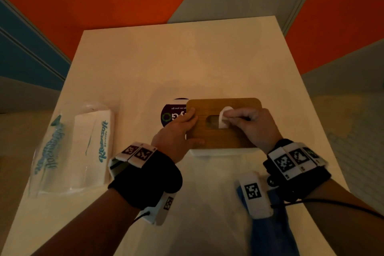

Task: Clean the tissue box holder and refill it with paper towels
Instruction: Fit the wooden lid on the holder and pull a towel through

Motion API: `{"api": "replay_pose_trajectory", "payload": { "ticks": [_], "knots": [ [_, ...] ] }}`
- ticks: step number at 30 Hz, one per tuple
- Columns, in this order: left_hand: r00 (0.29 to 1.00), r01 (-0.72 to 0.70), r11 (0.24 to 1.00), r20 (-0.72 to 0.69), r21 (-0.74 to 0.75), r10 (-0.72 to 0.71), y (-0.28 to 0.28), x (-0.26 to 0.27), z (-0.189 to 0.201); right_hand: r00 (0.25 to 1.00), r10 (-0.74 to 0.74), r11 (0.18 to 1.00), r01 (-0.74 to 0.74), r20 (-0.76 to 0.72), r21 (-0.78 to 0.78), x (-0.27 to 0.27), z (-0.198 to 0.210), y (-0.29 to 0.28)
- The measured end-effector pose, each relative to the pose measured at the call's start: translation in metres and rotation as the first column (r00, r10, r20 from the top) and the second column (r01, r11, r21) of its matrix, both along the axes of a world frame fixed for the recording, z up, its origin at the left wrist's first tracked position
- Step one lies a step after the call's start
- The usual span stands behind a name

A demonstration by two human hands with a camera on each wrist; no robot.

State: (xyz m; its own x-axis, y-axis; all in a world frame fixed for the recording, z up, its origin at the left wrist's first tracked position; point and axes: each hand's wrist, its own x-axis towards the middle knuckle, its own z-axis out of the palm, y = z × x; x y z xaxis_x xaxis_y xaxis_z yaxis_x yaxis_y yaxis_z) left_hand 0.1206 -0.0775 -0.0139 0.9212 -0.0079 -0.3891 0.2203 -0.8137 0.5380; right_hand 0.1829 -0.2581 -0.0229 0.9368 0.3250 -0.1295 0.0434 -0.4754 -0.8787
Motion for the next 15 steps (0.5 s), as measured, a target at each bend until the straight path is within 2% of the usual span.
{"api": "replay_pose_trajectory", "payload": {
  "ticks": [3, 5, 7, 10, 11, 15],
  "knots": [
    [1.0, -0.006, 1.0, -0.012, 0.01, 0.006, -0.0005, -0.0005, -0.0001, 0.978, -0.122, 0.951, 0.164, -0.168, 0.261, 0.0047, 0.0028, -0.0006],
    [1.0, -0.003, 1.0, -0.013, 0.012, 0.004, -0.0008, -0.0016, -0.0005, 0.936, -0.149, 0.843, 0.289, -0.317, 0.455, 0.0078, 0.0037, -0.0027],
    [1.0, -0.004, 1.0, -0.017, 0.013, 0.004, -0.0017, -0.0024, 0.0, 0.905, -0.136, 0.749, 0.36, -0.403, 0.556, 0.0089, 0.0017, -0.0036],
    [1.0, -0.01, 0.999, -0.025, 0.03, 0.011, -0.0021, -0.0027, 0.0012, 0.898, -0.075, 0.606, 0.387, -0.434, 0.695, 0.0056, 0.0004, -0.0053],
    [1.0, -0.006, 0.999, -0.023, 0.036, 0.007, -0.002, -0.0028, 0.0011, 0.9, -0.05, 0.581, 0.379, -0.434, 0.72, 0.0045, -0.0005, -0.0061],
    [0.999, 0.012, 0.998, -0.044, 0.053, -0.01, -0.002, -0.0035, 0.0006, 0.915, -0.04, 0.565, 0.352, -0.402, 0.746, 0.0021, -0.0039, -0.0094]
  ]
}}
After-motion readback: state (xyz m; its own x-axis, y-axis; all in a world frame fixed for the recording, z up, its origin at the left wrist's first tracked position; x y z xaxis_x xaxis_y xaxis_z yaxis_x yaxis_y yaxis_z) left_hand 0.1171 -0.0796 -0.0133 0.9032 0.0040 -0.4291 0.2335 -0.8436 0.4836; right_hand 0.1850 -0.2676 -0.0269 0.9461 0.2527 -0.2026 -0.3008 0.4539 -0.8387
